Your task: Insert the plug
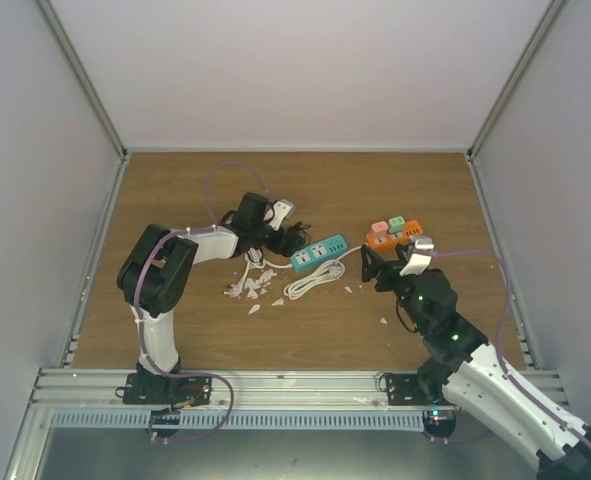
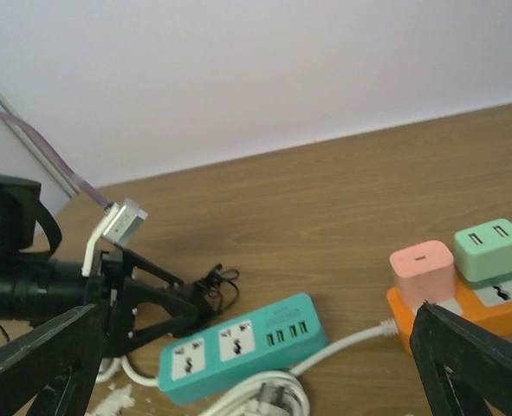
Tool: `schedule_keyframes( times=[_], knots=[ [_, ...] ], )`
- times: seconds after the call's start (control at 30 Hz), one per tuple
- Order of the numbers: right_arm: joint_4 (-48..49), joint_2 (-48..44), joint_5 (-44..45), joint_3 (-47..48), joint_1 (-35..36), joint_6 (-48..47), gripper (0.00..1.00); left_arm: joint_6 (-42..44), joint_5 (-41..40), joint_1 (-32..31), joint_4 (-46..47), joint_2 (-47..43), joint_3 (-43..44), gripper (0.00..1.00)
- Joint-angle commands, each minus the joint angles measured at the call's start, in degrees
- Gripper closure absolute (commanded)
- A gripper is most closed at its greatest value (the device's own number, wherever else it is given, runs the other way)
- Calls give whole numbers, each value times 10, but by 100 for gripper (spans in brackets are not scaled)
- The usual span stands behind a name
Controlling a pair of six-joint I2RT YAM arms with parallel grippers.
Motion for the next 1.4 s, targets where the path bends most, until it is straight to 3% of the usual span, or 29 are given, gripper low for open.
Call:
schedule_keyframes(
  times=[0.0, 0.1, 0.3, 0.47, 0.6, 0.77, 0.97, 1.13, 1.27, 1.37],
  knots=[
    [-33, 1, 17, 10, -4, -44, 1, 14, -40, -9, -5, 18, 17, 11],
    [-27, 8, 22, 7, -4, -53, 0, 16, -44, -16, -10, 31, 24, 15],
    [-20, 28, 17, 2, -5, -58, 0, 26, -38, -18, -23, 51, 49, 58],
    [-5, 39, 10, 0, -5, -60, 0, 24, -40, -15, -19, 54, 57, 72],
    [15, 49, -12, -8, -6, -66, 0, 21, -51, -9, -10, 31, 60, 75],
    [82, 65, -112, -35, -8, -56, 1, 21, -25, 0, 33, -36, 54, 80],
    [166, 77, -325, -18, -42, -81, 0, -87, 196, 54, 258, -144, -43, 84],
    [281, 124, -508, -15, -87, -56, 0, -209, 351, 66, 435, -157, -79, 87],
    [431, 225, -656, -4, -116, 14, 4, -308, 422, 66, 578, -156, -102, 85],
    [526, 321, -716, 24, -117, 82, 7, -314, 420, 62, 592, -172, -110, 85]
  ],
)
